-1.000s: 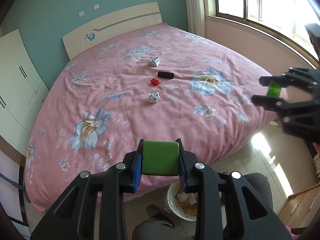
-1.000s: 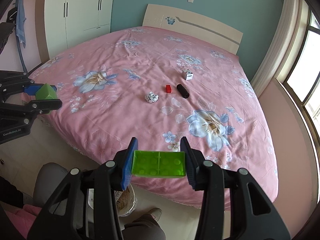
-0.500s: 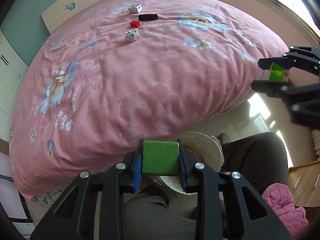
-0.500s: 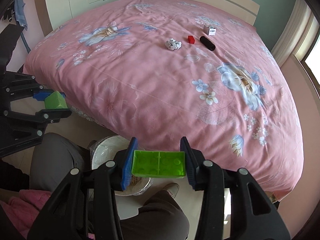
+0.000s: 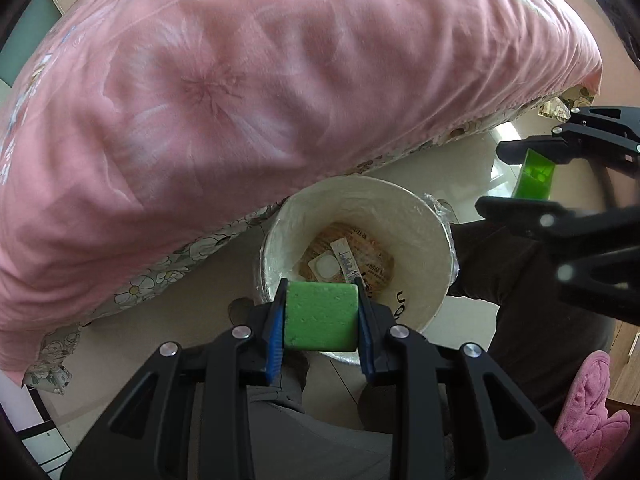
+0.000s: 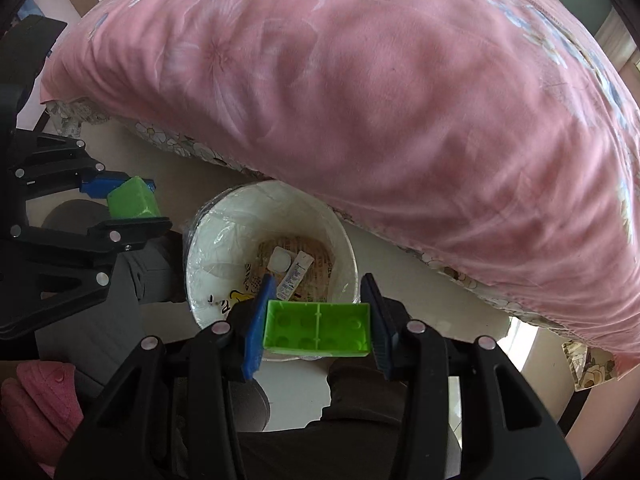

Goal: Collect trash
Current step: 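Carry the green cube and green block with both tools to the trash bin, then open both tools over the bin to drop the green pieces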

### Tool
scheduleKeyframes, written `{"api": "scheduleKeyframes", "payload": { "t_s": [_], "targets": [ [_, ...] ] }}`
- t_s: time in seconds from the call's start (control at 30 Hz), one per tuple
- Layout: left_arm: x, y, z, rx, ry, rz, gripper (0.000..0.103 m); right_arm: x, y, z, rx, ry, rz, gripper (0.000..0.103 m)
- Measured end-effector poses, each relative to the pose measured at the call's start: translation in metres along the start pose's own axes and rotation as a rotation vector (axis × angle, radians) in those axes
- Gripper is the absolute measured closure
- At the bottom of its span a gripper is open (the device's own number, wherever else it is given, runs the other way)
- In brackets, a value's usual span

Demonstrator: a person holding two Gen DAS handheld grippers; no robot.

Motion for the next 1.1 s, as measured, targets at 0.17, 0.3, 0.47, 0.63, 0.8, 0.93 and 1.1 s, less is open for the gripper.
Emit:
{"api": "scheduleKeyframes", "payload": {
  "t_s": [0.17,0.3,0.47,0.63,0.8,0.93,1.1],
  "targets": [
    [0.007,0.048,-0.002,0.051,-0.029,-0.07,0.071,0.012,0.054,0.0,-0.03,0.035,-0.09,0.058],
    [0.01,0.085,-0.003,0.085,-0.055,-0.122,0.071,0.022,0.093,0.001,-0.049,0.073,-0.153,0.058],
    [0.017,0.122,-0.003,0.113,-0.076,-0.182,0.071,0.03,0.133,0.002,-0.061,0.104,-0.222,0.058],
    [0.018,0.148,-0.007,0.138,-0.112,-0.217,0.071,0.036,0.159,0.004,-0.068,0.122,-0.271,0.058],
    [0.02,0.168,-0.006,0.158,-0.134,-0.245,0.071,0.041,0.179,0.001,-0.061,0.112,-0.307,0.058],
    [0.02,0.183,-0.004,0.169,-0.147,-0.265,0.071,0.045,0.195,-0.003,-0.054,0.097,-0.336,0.058],
    [0.022,0.203,-0.004,0.174,-0.169,-0.288,0.071,0.051,0.213,-0.004,-0.046,0.091,-0.368,0.058]
  ]
}}
Point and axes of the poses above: each gripper's, at about its wrist camera, not at the fingertips, and y roughly the way its jaws point, z to its right, x to its underside, the point moved 6 cm from there along y, roughly the way its jaws point, and after that the axes turned 13 degrees about y, right-handed, at the moved point
